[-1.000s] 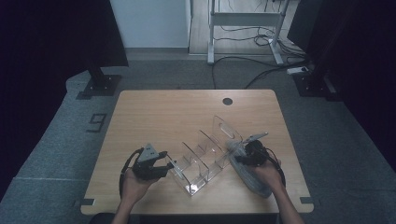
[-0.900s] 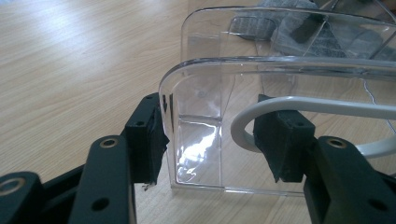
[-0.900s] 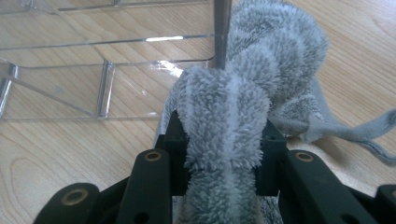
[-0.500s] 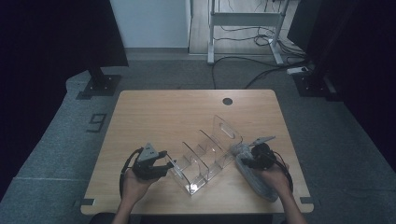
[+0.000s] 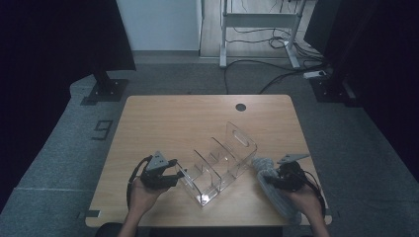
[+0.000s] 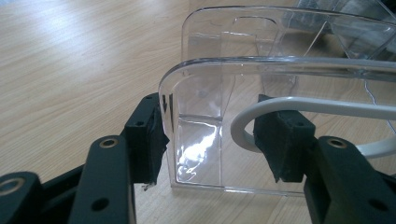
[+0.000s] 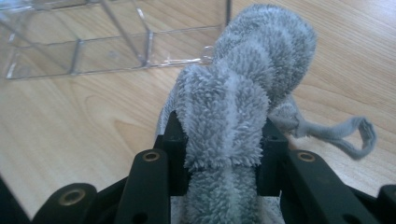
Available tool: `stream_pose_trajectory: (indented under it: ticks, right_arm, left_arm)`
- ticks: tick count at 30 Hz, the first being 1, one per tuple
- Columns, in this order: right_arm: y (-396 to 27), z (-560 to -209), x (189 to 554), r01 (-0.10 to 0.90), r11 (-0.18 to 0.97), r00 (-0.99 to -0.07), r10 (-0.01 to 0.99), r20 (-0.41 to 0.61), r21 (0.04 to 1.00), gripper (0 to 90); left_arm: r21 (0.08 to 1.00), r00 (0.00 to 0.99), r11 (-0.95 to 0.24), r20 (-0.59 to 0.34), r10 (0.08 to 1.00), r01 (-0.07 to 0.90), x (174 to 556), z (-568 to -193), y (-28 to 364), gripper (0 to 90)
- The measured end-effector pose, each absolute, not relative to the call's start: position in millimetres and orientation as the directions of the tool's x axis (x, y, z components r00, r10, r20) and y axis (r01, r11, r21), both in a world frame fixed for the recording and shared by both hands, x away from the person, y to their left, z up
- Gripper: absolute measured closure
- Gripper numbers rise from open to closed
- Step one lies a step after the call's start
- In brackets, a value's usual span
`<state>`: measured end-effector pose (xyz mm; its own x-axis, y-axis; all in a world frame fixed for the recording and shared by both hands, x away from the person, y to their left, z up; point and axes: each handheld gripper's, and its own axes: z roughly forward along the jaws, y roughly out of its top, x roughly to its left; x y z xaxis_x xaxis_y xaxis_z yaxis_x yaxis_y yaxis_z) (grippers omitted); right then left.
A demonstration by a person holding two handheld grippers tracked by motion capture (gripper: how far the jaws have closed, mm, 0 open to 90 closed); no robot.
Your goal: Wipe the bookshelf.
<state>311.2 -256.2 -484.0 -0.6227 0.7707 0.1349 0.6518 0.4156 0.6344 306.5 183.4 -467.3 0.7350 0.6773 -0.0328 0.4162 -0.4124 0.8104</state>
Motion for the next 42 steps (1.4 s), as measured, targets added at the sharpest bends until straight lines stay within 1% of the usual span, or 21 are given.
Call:
stream_pose_trajectory:
  ticks: [7,13,20,25,29,35,42]
  right_arm:
    - [-244,-472,302,0.619,0.450,-0.677,0.721,0.146,0.644,64.1]
    - [-226,-473,301,0.592,0.505,-0.727,0.671,0.146,0.628,64.1]
    - [-210,-481,309,0.592,0.535,-0.734,0.667,0.129,0.603,64.0]
    - [-199,-482,313,0.564,0.538,-0.750,0.651,0.117,0.627,63.9]
    - [-191,-483,318,0.537,0.519,-0.762,0.636,0.120,0.665,64.3]
    - [-184,-487,321,0.478,0.540,-0.785,0.616,0.062,0.693,65.4]
    - [-183,-492,327,0.479,0.528,-0.779,0.624,0.062,0.702,66.1]
  left_arm:
    - [0.812,0.737,-0.412,-0.033,0.675,0.414,307,-468,183,45.0]
    - [0.812,0.736,-0.409,-0.035,0.676,0.415,307,-468,183,45.0]
    - [0.812,0.737,-0.410,-0.035,0.675,0.414,307,-468,183,44.9]
    - [0.813,0.739,-0.410,-0.037,0.673,0.414,307,-468,182,44.9]
    - [0.810,0.741,-0.415,-0.035,0.670,0.414,307,-467,180,45.0]
    - [0.808,0.744,-0.418,-0.035,0.668,0.414,306,-467,178,45.2]
    - [0.813,0.743,-0.409,-0.043,0.668,0.414,307,-468,176,45.3]
